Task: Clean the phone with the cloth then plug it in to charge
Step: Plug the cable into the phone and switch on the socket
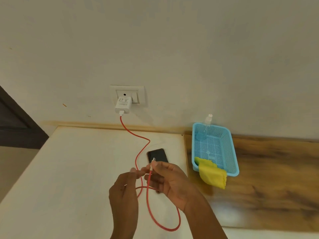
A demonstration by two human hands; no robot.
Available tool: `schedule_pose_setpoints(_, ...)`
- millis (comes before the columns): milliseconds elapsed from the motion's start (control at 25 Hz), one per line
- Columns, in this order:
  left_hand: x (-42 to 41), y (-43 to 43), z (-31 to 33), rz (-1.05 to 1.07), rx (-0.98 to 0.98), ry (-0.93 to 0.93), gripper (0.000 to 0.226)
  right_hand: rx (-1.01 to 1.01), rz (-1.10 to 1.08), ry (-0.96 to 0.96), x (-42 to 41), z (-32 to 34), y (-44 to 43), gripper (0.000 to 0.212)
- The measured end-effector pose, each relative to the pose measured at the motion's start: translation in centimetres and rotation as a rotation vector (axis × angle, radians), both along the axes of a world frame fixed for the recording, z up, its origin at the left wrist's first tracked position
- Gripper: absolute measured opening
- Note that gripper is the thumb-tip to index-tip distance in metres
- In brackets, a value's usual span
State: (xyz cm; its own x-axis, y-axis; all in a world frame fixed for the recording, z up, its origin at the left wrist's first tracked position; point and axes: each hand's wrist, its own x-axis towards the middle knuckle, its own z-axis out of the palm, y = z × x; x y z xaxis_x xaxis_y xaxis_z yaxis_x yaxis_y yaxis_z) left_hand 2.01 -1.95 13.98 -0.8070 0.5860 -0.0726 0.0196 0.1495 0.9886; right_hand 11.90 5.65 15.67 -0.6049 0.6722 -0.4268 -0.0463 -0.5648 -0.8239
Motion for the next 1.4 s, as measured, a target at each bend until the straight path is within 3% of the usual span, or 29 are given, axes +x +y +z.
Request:
schedule_pose_setpoints(80, -1.4, 0.3, -1.1, -0.106, 0.020, -0.015, 0.030, -0.113, -0.026, 0.082, 1.4, 0.0, 0.3, 0.024)
schedule_pose_setpoints(160, -2.6, 0.7, -2.7, -0.314, -0.120, 0.020, 0.031, -0.174, -0.059, 0.044, 2.9, -0.7, 0.6, 0.025)
schedule_pose_setpoints(280, -3.5, 0.4, -5.5, -0.594, -0.446, 0.156, 0.042, -0.186, -0.177, -0.282, 4.6, -2.9, 1.0, 0.022)
schedule_pose_setpoints(440, -4.0, -0.9, -6.8, -0.938, -0.740, 0.298, 0.063, -0.007, -0.272, -0.645, 5.8, -6.8, 0.7, 0.010)
schedule_pose_setpoints(680, -4.2, -2.8, -7.1, -1.057, -1.039, 0.668, 0.063, 0.014, -0.262, -0.710, 6.3, -8.8, -0.7, 0.011)
schedule_pose_setpoints(760, -5.8, -4.6, -6.8, -1.088, -0.962, 0.939, 0.060, -0.059, -0.126, -0.732, 6.0, -8.1, -0.6, 0.014)
schedule_pose_setpoints(840, -7.1, -5.7, -5.6, -1.042, -0.766, 1.225, 0.045, -0.171, 0.014, -0.649, 5.7, -7.0, -0.6, 0.015)
schedule_pose_setpoints(960, -8.0, -7.0, -4.3, -1.082, -0.968, 1.219, 0.033, -0.266, 0.034, -0.363, 6.3, -6.0, -0.9, 0.014)
schedule_pose_setpoints(1000, -8.2, -7.5, -4.2, -1.097, -0.967, 1.152, 0.032, -0.310, -0.022, -0.252, 6.7, -6.0, -0.9, 0.014)
schedule_pose_setpoints(1080, -8.3, -8.2, -4.4, -1.037, -0.938, 1.202, 0.025, -0.381, -0.218, -0.137, 7.0, -6.5, -0.3, 0.016)
schedule_pose_setpoints(1120, -8.9, -8.0, -4.4, -1.072, -1.029, 1.175, 0.023, -0.377, -0.313, -0.190, 6.9, -7.0, 0.2, 0.017)
schedule_pose_setpoints(1200, -8.8, -7.2, -4.6, -1.018, -0.915, 1.180, 0.020, -0.325, -0.397, -0.401, 6.6, -8.4, 0.6, 0.020)
schedule_pose_setpoints(1320, -7.8, -5.6, -4.5, -0.829, -0.727, 1.114, 0.063, -0.167, -0.376, -0.589, 5.3, -10.3, 0.0, 0.017)
schedule_pose_setpoints(1400, -7.1, -4.9, -4.0, -0.723, -0.626, 0.974, 0.048, 0.109, -0.315, -0.814, 4.5, -11.5, -0.9, 0.011)
